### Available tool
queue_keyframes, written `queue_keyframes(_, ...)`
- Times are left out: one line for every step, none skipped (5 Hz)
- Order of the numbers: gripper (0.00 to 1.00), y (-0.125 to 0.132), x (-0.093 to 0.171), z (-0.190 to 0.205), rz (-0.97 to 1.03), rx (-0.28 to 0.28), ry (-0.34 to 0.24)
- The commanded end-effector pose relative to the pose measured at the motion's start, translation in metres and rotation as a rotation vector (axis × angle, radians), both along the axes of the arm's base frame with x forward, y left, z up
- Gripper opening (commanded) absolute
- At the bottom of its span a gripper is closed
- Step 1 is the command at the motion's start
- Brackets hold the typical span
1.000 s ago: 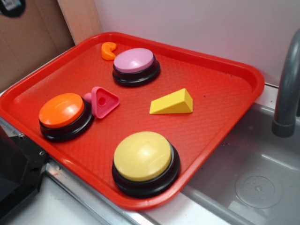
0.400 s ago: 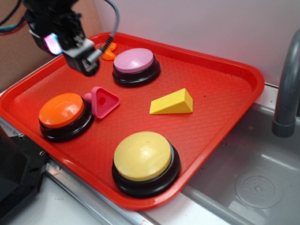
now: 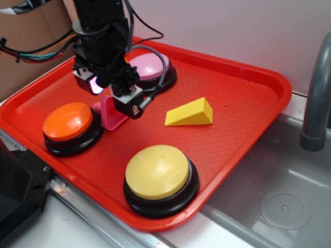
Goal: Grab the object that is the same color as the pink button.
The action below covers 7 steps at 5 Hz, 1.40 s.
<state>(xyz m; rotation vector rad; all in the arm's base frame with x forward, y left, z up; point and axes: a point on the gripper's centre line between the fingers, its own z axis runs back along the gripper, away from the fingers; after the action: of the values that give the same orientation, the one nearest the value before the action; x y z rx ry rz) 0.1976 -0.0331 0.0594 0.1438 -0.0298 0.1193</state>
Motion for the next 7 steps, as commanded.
queue_keyframes(1.0, 0.012, 0.02, -0.016, 0.035, 0.048, 0.036)
queue_keyframes(0.0, 0.012, 0.022, -0.017, 0.053, 0.044, 0.026)
queue_keyframes(0.0, 0.014, 0.022, -0.016, 0.064, 0.037, 0.031)
queue_keyframes(0.0, 0.015, 0.02, -0.012, 0.07, 0.027, 0.032)
queue_keyframes(0.0, 0.015, 0.021, -0.005, 0.074, 0.031, 0.021)
queue_keyframes(0.0, 0.013, 0.02, 0.002, 0.064, 0.028, 0.007)
queue_keyframes(0.0, 0.006, 0.025, 0.021, 0.036, 0.031, -0.049)
